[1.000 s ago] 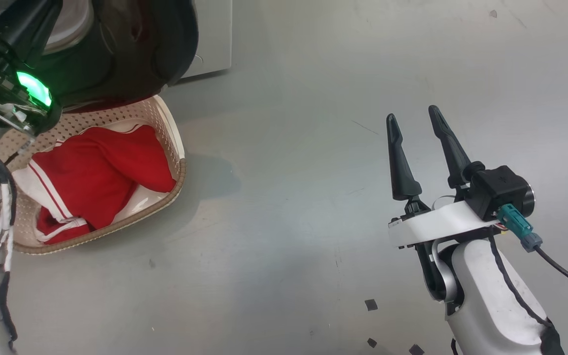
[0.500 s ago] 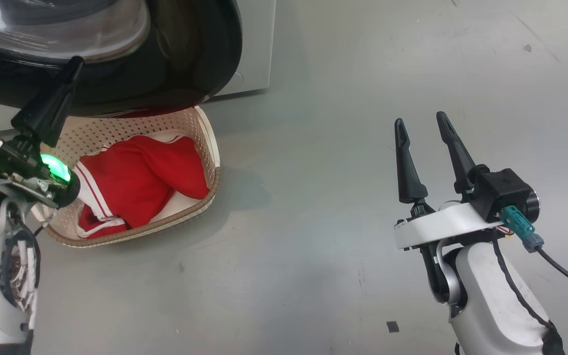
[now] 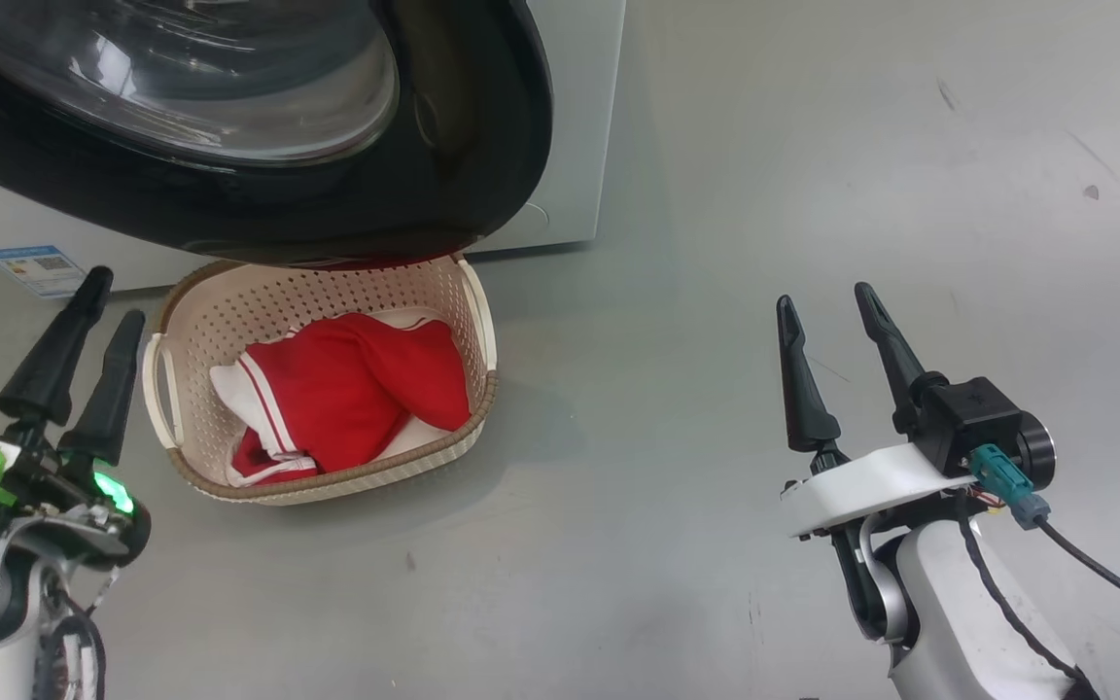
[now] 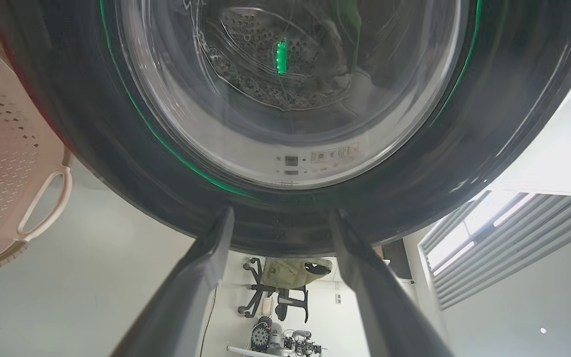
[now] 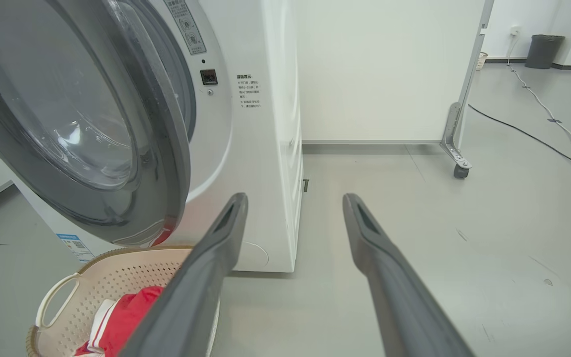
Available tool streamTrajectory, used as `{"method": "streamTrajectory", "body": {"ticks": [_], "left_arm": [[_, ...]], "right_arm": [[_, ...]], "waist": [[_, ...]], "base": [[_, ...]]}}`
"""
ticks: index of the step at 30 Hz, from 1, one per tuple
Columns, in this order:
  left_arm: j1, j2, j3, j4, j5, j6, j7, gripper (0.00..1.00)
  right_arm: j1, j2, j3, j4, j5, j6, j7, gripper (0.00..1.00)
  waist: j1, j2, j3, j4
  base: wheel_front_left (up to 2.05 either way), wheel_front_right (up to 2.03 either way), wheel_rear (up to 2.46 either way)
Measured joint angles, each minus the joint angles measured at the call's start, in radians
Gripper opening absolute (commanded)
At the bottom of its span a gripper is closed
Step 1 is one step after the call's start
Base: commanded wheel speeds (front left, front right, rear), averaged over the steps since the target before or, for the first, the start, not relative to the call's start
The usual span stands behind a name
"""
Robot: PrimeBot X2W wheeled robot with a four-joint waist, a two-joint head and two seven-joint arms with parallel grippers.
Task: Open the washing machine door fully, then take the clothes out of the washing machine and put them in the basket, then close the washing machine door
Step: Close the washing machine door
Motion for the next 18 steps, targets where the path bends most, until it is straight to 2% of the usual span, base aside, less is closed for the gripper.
{"method": "streamTrajectory", "body": {"ticks": [9, 18], "left_arm": [[0.163, -0.054, 0.039, -0.054, 0.067, 0.0, -0.093, 1.0], [0.278, -0.074, 0.038, -0.112, 0.152, 0.0, -0.172, 1.0]], "right_arm": [[0.029, 0.0, -0.012, 0.021, -0.007, 0.009, 0.0, 1.0], [0.083, -0.001, -0.02, 0.038, -0.006, 0.017, 0.0, 1.0]], "waist": [[0.0, 0.0, -0.071, 0.021], [-0.0001, 0.0, -0.131, 0.034]], "base": [[0.0, 0.0, 0.0], [0.0, 0.0, 0.0]]}}
